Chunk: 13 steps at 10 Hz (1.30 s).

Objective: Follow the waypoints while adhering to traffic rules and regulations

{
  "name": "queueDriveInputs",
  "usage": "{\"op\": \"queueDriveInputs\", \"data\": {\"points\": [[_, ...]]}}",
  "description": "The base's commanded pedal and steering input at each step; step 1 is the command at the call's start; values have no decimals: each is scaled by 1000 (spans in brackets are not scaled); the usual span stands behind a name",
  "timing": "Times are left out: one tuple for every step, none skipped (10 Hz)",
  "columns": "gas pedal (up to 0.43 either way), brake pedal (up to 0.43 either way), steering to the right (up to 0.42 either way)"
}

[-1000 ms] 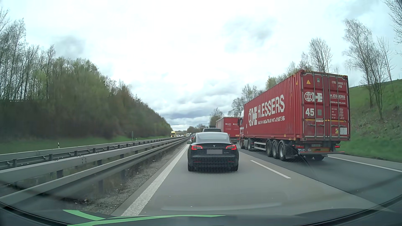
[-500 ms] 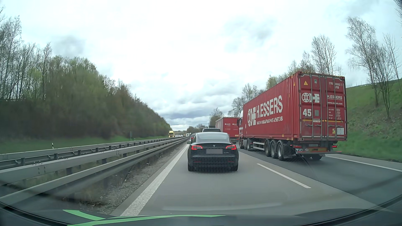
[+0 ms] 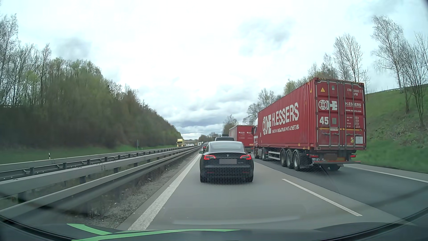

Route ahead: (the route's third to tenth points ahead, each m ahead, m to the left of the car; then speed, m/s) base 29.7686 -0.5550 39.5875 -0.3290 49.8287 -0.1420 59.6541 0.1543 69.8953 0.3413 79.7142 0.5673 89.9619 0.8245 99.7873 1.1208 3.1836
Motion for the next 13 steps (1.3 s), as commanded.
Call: {"op": "queueDriveInputs", "data": {"points": [[28, 0, 1], [28, 0, 1], [28, 0, 3], [28, 0, 3], [28, 0, 3], [28, 0, 3], [28, 0, 3], [28, 0, 3], [28, 0, 3], [28, 0, 2], [28, 0, 2], [28, 0, 2], [28, 0, 1]]}}
